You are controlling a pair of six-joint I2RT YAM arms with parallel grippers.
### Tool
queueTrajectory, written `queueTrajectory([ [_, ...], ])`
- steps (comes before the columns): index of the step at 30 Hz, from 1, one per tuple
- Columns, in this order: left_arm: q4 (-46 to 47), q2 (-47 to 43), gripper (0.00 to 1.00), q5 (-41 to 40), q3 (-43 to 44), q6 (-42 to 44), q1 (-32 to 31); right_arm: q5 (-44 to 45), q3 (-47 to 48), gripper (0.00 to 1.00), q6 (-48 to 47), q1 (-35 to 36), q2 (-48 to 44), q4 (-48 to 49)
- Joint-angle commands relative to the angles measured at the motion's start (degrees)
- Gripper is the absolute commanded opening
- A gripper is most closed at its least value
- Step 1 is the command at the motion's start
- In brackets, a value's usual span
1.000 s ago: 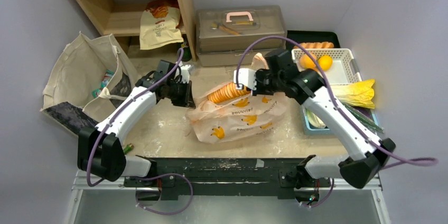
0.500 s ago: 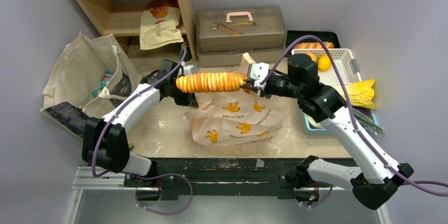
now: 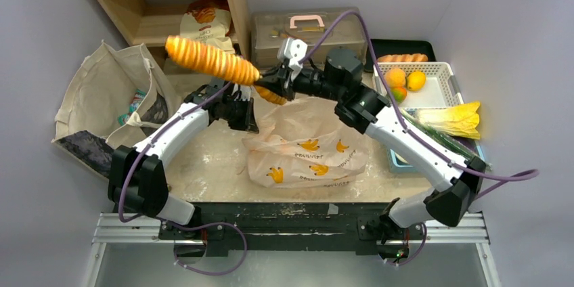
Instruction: Untie the knot of the grocery bags and take out the mixed food
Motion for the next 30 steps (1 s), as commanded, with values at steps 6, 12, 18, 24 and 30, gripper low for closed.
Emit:
queueTrajectory([
  [6, -1.97, -2.83, 0.0, -0.81, 0.03, 1.85, 1.09, 5.77, 16.68, 0.0, -14.34, -13.02, 1.46, -4.99],
  [12, 0.17, -9.94, 0.61, 10.24, -0.91, 5.29, 3.28, 6.82, 13.16, 0.0, -24.38, -17.37, -3.47, -15.37],
  [18, -0.68, -24.49, 1.0, 5.68, 4.09, 9.78, 3.6, 9.21, 7.86, 0.0, -29.79, -17.81, -9.21, -19.24],
  [24, -4.44, -24.96, 1.0, 17.59, 23.25, -0.09, 7.41, 9.15, 2.68, 0.0, -31.64, -17.79, -13.84, -23.97],
  [30, 9.83, -21.59, 1.0, 23.16, 26.18, -22.14, 7.51, 5.94, -0.02, 0.0, -32.2, -17.7, -15.06, -23.16],
])
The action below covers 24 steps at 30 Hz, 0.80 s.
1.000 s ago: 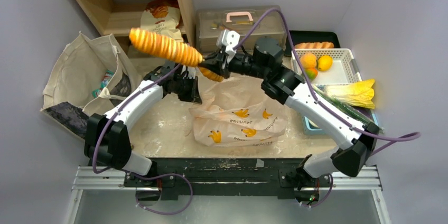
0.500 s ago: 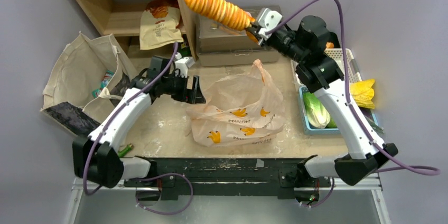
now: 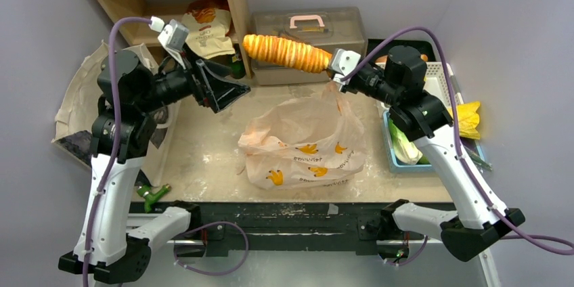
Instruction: Untie the knot of the grocery bags and take out the mixed food
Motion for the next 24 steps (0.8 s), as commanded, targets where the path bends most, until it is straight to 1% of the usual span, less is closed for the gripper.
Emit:
queueTrajectory([
  [1, 7.25, 4.99, 1.0, 6.38, 1.91, -17.65, 0.36, -2.03, -1.53, 0.0, -2.88, 0.04, -1.76, 0.94],
  [3, 5.44, 6.86, 1.0, 4.27, 3.43, -18.95, 0.36, -2.77, -2.72, 0.0, -3.74, 0.11, -2.48, 1.41],
  [5, 3.83, 7.58, 0.97, 1.89, 3.1, -19.72, 0.89, -3.18, -2.92, 0.0, -3.68, 0.11, -2.86, 1.99],
  [8, 5.04, 7.71, 0.93, 1.0, 1.22, -23.64, 1.74, -3.81, -3.16, 0.0, -3.87, 0.07, -3.17, 2.39],
  [11, 4.71, 8.15, 0.9, -0.58, 0.66, -23.97, 1.76, -4.66, -3.59, 0.0, -4.0, 0.16, -3.37, 3.59],
  [17, 6.65, 9.87, 0.92, 0.47, 0.79, -24.79, 1.94, -6.5, -3.03, 0.0, -5.44, 0.49, -2.04, 3.64],
  [20, 9.99, 10.81, 0.91, 2.65, 0.69, -26.57, 1.79, -7.69, -2.82, 0.0, -6.32, 0.93, -1.27, 3.58],
  [21, 10.97, 11.29, 0.88, 3.69, 0.68, -27.17, 1.78, -7.89, -2.79, 0.0, -6.75, 1.24, -0.92, 3.94],
  [22, 11.32, 11.92, 0.82, 4.38, 0.82, -27.58, 1.82, -8.04, -2.9, 0.0, -6.83, 1.59, -0.6, 4.73],
  [23, 11.14, 12.87, 0.7, 4.86, 0.96, -28.13, 1.85, -8.11, -2.88, 0.0, -6.89, 1.85, 0.01, 5.74],
  [24, 11.47, 13.59, 0.62, 5.62, 0.86, -28.7, 1.84, -7.97, -2.79, 0.0, -6.93, 2.51, 0.77, 6.97],
])
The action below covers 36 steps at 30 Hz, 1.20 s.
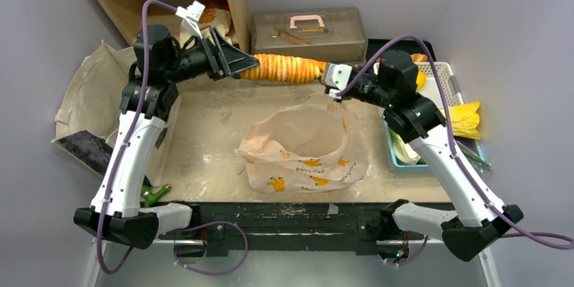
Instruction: Untie the knot of the grocery bags and take out the mixed food
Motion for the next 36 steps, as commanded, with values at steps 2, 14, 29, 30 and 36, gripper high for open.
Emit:
queueTrajectory([
  [2, 5.89, 3.21, 0.5, 5.33, 0.43, -4.58, 0.3, -0.77, 1.47, 0.0, -1.5, 2.7, 3.73, 9.06],
  [14, 8.6, 2.21, 0.0, 6.07, 0.47, -4.33, 1.44, 0.78, 18.1, 0.79, 2.08, 6.27, 15.66, 1.44],
  [29, 8.16, 1.08, 0.0, 5.29, 0.29, -3.47, 1.44, 4.59, 27.59, 0.73, 1.4, 16.96, 23.52, -3.5],
  [30, 8.1, 1.01, 0.0, 5.09, 0.19, -3.37, 1.4, 5.85, 27.84, 0.71, 0.62, 17.37, 23.7, -3.57],
  [36, 7.46, 0.86, 0.0, 4.09, 0.25, -3.28, 1.35, 12.71, 30.11, 0.54, -3.21, 19.84, 25.56, -6.31],
])
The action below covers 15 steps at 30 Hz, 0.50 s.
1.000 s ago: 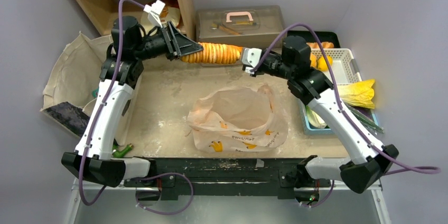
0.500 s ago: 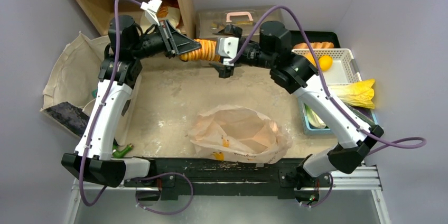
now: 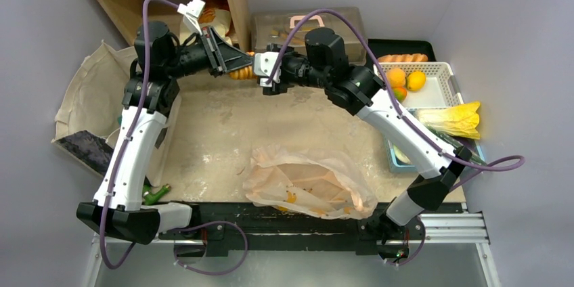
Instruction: Untie the knot of the grocery bags and take out the mixed food
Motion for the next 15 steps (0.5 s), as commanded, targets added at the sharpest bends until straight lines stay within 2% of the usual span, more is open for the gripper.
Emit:
queueTrajectory([
  [1, 1.68, -1.77, 0.0, -1.18, 0.28, 0.65, 0.22, 4.9, 3.06, 0.48, -2.37, 1.76, -0.36, -1.23],
  [3, 0.45, -1.84, 0.0, -2.09, 0.35, 1.19, 0.22, 7.02, 3.05, 0.37, -2.65, 1.92, -0.53, -1.0],
  [4, -0.21, -1.92, 0.06, -2.63, 0.4, 1.5, 0.24, 7.74, 3.13, 0.31, -2.78, 1.97, -0.63, -1.04],
  [5, -0.64, -1.97, 0.2, -2.84, 0.45, 1.71, 0.22, 8.6, 3.1, 0.21, -2.95, 1.97, -0.7, -1.04],
  [7, -2.21, -2.14, 0.48, -3.42, 0.6, 2.95, 0.3, 9.35, 2.74, 0.11, -4.06, 1.93, -1.1, -1.05],
  [9, -4.82, -2.49, 0.65, -4.86, 0.84, 5.06, 0.35, 11.64, 1.1, 0.08, -6.07, 0.92, -2.18, -1.02],
  [12, -7.8, -2.53, 0.72, -5.28, 0.77, 6.95, 1.2, 10.6, -1.88, 0.0, -7.88, -5.19, -4.78, -1.15],
  [15, -8.35, -2.61, 0.72, -4.66, 0.31, 7.28, 1.91, 8.65, -3.32, 0.0, -12.39, -14.65, -5.54, -3.33],
])
